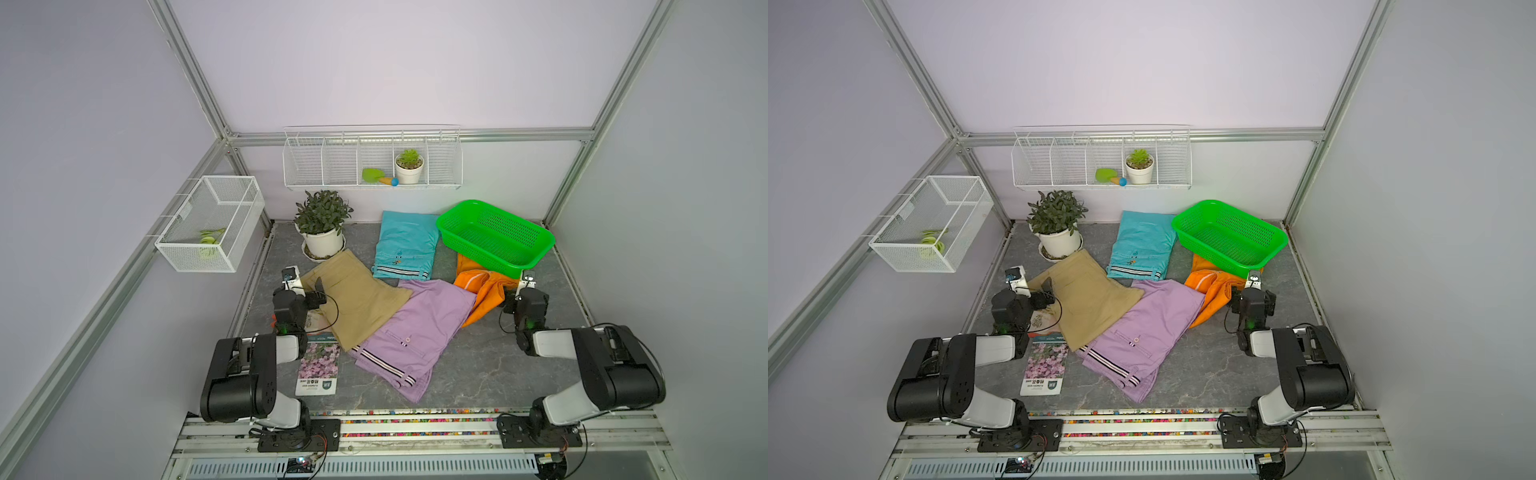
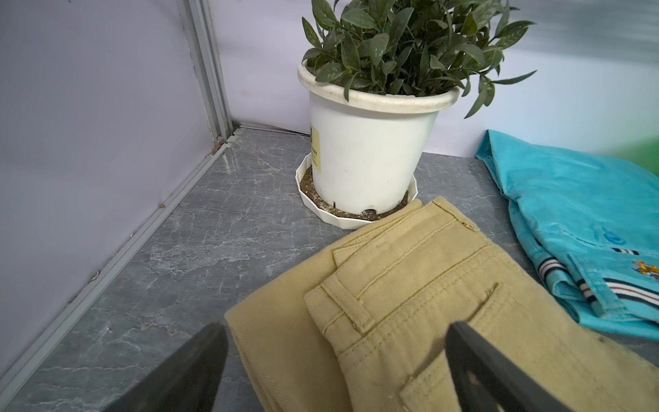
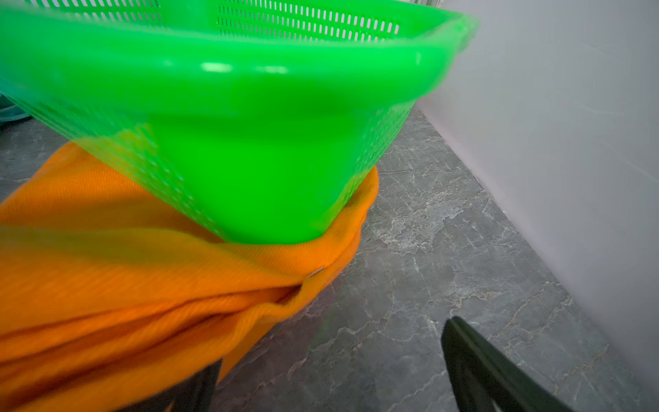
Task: Put the folded long pants in the basket
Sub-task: Move the basket to the center of the board.
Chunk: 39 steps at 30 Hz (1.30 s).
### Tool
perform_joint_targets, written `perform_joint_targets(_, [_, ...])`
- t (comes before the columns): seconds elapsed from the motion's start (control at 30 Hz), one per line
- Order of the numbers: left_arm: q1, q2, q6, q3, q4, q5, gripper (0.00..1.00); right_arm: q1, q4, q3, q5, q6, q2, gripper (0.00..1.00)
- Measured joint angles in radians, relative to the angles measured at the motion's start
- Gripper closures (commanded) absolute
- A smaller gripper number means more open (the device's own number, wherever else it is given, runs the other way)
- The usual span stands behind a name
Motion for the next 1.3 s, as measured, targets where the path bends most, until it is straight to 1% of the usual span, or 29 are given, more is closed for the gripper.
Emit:
perform_joint_targets(1.13, [0.000, 0.000, 0.000, 0.000, 0.000, -0.007, 0.00, 0.000, 0.000, 0.000, 0.000, 0.000, 0.000, 0.01])
perform_joint_targets(1.17, [-0.003, 0.000, 0.000, 0.000, 0.000, -0.018, 0.00, 0.000, 0.001, 0.000, 0.002, 0.000, 0.000, 0.01])
perform_joint_targets(1.23, [-0.035, -0.016, -0.002, -0.002, -0.011, -0.116, 0.00, 0.003, 0.010, -0.011, 0.008, 0.001, -0.010, 0.01])
perform_joint_targets(1.3, [-0.101, -0.105, -0.002, -0.005, -0.087, -0.222, 0.00, 0.010, 0.086, -0.068, 0.008, -0.006, -0.036, 0.01])
